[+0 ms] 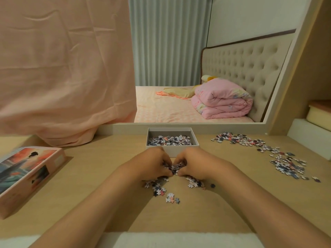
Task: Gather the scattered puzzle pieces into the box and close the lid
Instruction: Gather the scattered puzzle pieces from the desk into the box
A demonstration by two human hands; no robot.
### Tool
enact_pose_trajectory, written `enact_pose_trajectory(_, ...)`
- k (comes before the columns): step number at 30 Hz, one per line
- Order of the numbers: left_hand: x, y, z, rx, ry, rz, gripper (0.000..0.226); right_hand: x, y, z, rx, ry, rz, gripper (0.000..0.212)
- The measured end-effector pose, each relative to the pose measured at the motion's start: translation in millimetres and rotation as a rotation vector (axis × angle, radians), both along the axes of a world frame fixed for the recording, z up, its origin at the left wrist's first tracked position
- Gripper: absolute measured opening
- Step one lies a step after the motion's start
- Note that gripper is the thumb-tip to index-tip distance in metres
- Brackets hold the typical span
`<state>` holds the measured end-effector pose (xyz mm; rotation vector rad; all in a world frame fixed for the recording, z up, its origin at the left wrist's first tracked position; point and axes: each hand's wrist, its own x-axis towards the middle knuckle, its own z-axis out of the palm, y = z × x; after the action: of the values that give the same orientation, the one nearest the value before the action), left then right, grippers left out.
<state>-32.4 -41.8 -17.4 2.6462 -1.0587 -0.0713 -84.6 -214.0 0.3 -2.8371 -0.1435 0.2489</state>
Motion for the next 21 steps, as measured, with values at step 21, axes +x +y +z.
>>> enact_pose_trajectory(21,31,19,8,-0.442,0.241,0.043,0.005,67,-8,23,0.433,-0.421,-0.170,0.019)
